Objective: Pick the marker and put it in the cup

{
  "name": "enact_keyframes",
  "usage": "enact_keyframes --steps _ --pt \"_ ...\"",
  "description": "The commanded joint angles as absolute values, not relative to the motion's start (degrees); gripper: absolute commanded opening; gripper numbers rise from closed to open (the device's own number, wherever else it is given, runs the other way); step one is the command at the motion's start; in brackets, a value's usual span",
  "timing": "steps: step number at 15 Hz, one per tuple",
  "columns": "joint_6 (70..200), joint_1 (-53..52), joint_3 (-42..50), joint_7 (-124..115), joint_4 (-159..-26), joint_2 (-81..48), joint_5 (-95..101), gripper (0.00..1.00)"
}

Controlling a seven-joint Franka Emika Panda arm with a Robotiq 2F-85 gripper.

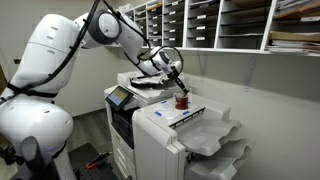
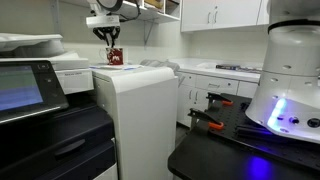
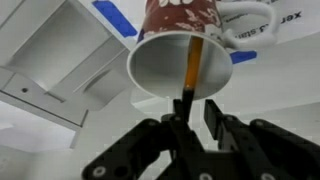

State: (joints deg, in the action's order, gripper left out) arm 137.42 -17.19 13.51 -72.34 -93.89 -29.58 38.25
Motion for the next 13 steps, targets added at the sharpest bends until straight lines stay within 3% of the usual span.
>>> enact_keyframes --steps 1,6,9,13 --pt "137.22 -16.30 11.70 -71.81 -96.47 -26.22 37.47 0.62" --pt "132.95 -11.65 6.06 -60.03 -98.30 -20.48 25.12 0.99" --pt "125.63 -9.17 3.26 -49.79 -97.67 -18.66 14.93 1.00" --pt "121.49 -10.54 5.24 -53.34 -97.21 -18.09 20.21 1.00"
